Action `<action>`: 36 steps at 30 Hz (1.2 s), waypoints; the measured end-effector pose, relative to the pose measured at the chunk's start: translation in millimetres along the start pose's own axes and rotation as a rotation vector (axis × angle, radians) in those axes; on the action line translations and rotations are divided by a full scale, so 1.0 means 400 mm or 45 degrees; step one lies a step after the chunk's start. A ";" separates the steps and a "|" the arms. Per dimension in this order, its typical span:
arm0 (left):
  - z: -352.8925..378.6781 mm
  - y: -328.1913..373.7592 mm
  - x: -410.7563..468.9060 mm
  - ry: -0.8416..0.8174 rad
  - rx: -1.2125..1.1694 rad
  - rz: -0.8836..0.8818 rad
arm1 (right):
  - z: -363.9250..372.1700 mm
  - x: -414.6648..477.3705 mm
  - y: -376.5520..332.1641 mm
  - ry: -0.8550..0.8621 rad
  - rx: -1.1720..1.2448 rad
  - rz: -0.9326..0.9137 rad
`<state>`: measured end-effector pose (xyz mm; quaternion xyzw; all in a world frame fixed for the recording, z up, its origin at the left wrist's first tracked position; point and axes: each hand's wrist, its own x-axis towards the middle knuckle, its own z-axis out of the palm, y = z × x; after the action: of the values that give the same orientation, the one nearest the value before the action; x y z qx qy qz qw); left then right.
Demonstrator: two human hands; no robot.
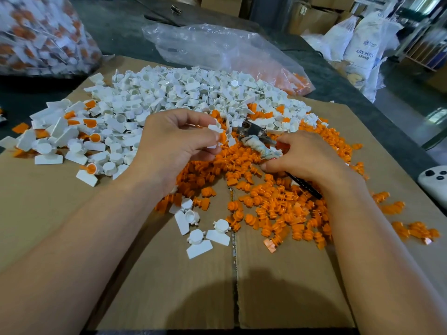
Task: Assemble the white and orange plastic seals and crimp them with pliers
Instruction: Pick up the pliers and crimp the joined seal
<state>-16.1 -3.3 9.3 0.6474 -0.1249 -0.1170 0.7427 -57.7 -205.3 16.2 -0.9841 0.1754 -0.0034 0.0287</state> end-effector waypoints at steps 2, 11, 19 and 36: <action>0.000 -0.001 0.001 0.000 -0.006 0.004 | -0.002 -0.002 -0.005 0.086 0.055 -0.005; -0.004 -0.004 0.010 0.002 -0.147 -0.004 | -0.040 -0.037 -0.024 0.428 0.318 -0.099; 0.002 -0.013 0.017 0.049 -0.213 0.112 | -0.039 -0.048 -0.033 0.582 0.203 -0.258; 0.003 -0.018 0.022 0.181 -0.290 0.386 | 0.006 -0.055 -0.090 0.344 0.255 -0.436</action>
<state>-8.2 -8.3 2.6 0.5395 -0.1541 0.0289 0.8273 -65.7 -163.7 15.8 -0.9823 0.0071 -0.1574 0.1016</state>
